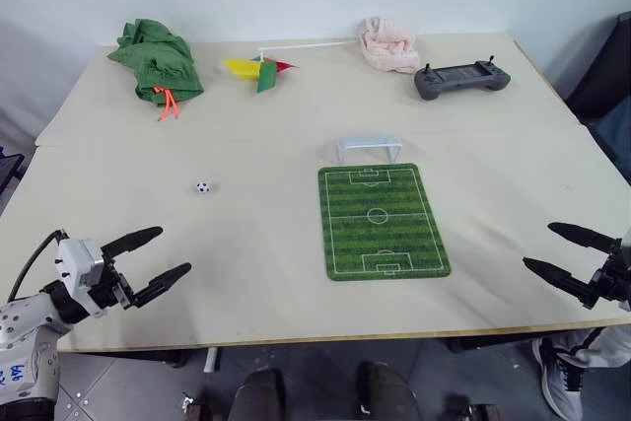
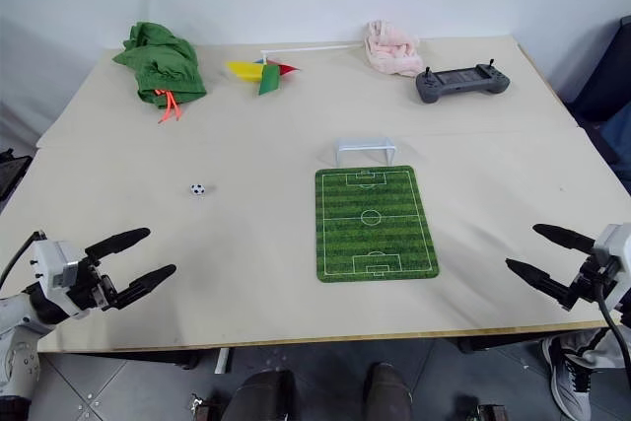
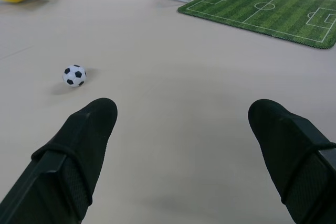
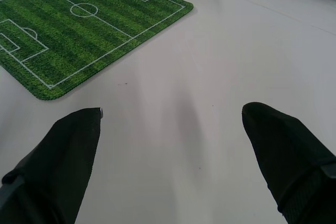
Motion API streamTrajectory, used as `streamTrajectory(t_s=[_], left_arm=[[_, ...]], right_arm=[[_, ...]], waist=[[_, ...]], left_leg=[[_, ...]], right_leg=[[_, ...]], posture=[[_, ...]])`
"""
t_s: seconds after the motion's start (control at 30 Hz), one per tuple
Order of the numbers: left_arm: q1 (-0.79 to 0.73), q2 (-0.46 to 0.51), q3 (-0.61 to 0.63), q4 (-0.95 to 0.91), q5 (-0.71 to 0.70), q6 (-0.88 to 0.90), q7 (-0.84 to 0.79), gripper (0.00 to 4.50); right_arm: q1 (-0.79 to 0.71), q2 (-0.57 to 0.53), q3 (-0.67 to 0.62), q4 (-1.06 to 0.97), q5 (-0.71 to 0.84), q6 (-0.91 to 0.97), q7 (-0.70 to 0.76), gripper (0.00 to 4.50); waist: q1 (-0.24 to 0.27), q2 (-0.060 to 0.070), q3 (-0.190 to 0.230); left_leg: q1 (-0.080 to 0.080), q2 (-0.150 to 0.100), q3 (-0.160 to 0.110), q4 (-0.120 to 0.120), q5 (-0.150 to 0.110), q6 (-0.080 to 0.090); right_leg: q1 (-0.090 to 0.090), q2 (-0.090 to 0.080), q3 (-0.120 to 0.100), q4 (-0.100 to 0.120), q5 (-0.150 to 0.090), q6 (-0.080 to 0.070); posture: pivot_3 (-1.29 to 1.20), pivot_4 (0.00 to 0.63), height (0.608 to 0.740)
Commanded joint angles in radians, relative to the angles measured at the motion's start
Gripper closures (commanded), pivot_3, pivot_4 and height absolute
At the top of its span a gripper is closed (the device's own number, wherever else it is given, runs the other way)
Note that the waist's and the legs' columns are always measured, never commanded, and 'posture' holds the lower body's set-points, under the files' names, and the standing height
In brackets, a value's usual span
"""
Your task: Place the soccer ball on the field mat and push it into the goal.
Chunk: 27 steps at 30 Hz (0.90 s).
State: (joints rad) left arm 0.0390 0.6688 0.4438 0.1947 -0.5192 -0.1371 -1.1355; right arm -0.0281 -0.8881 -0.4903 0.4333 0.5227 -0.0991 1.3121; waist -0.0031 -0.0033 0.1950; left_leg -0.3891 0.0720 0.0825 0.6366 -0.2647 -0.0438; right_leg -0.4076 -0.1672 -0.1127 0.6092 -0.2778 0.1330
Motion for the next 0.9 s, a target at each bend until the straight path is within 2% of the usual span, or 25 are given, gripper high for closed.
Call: streamTrajectory(t_s=[0.03,0.17,0.4,0.9], left_arm=[[-0.008,0.017,0.0,-0.031,-0.009,0.017,0.005,0.03],[-0.008,0.019,0.008,-0.049,0.002,0.076,0.082,0.03],[-0.006,0.019,0.011,-0.091,0.006,0.085,0.123,0.03],[-0.034,0.037,0.025,-0.133,-0.015,0.159,0.145,0.03]], right_arm=[[-0.006,0.004,-0.021,-0.036,0.021,0.012,-0.006,0.0],[-0.007,0.003,-0.028,-0.066,0.052,0.052,0.008,0.0],[0.026,-0.003,-0.042,-0.128,0.114,0.117,0.073,0.0],[0.01,0.013,-0.034,-0.131,0.117,0.114,0.088,0.0]], waist=[[0.0,0.0,0.0],[0.0,0.0,0.0],[0.001,0.0,0.0],[0.001,0.0,0.0]], left_leg=[[0.0,0.0,0.0,0.0,0.0,0.0],[0.0,0.0,0.0,0.0,0.0,0.0],[0.0,0.0,0.0,0.0,0.0,0.0],[0.0,0.0,0.0,0.0,0.0,0.0]], right_leg=[[0.0,0.0,0.0,0.0,0.0,0.0],[0.0,0.0,0.0,0.0,0.0,0.0],[0.0,0.0,0.0,0.0,0.0,0.0],[0.0,0.0,0.0,0.0,0.0,0.0]], posture=[[0.0,0.15,0.74],[0.0,0.15,0.74],[0.0,0.15,0.74],[0.0,0.15,0.74]])
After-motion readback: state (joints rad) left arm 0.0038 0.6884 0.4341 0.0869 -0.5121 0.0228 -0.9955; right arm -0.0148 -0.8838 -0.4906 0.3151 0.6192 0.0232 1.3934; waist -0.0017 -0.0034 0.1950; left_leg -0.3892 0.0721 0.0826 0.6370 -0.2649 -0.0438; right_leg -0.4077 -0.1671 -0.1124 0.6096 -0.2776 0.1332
